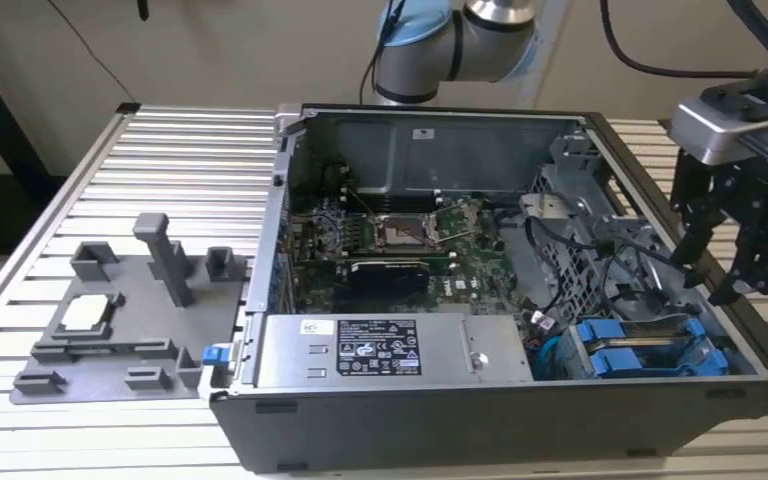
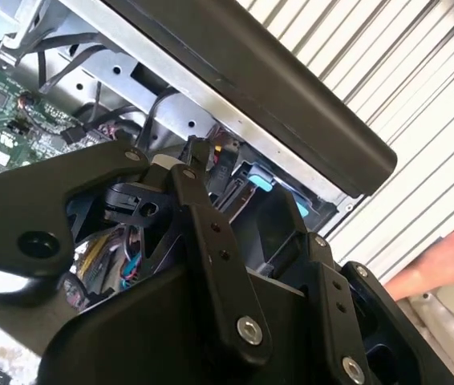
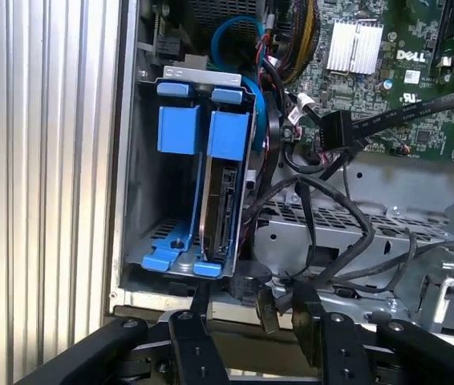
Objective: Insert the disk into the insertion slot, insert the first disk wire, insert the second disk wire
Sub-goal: 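Insert the first disk wire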
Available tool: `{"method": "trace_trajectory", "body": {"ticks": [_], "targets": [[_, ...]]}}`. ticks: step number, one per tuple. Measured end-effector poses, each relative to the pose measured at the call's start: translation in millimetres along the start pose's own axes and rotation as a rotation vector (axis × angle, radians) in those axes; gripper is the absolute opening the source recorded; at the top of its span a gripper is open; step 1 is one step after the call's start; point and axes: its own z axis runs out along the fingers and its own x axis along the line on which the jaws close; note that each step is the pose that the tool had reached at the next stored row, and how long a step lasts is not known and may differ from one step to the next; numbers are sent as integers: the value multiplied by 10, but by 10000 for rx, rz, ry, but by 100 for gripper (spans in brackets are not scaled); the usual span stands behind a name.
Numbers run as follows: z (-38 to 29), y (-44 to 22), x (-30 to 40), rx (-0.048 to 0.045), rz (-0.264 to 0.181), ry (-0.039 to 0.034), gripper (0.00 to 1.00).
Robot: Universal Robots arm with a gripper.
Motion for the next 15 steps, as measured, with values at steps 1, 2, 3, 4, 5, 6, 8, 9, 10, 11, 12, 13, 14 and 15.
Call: {"method": "trace_trajectory", "body": {"ticks": [1,2,3,4,5,6,8,9,10,11,12,13,14,15], "targets": [[0,0,-1,-13,-35,95,53],[-1,-1,-4,-30,-62,199,53],[-1,-2,-10,-40,-78,259,53],[-2,-3,-20,-43,-86,284,53],[-3,-4,-30,-46,-90,301,53],[-3,-5,-40,-47,-92,310,53],[-4,-7,-56,-47,-93,315,53],[-4,-8,-62,-48,-93,318,53],[-5,-9,-67,-49,-95,325,53],[-4,-14,-70,-49,-101,334,53],[-4,-20,-68,-48,-110,334,53],[-3,-26,-68,-48,-129,333,51],[-3,-30,-68,-47,-150,330,44],[-2,-30,-68,-46,-153,329,44]]}}
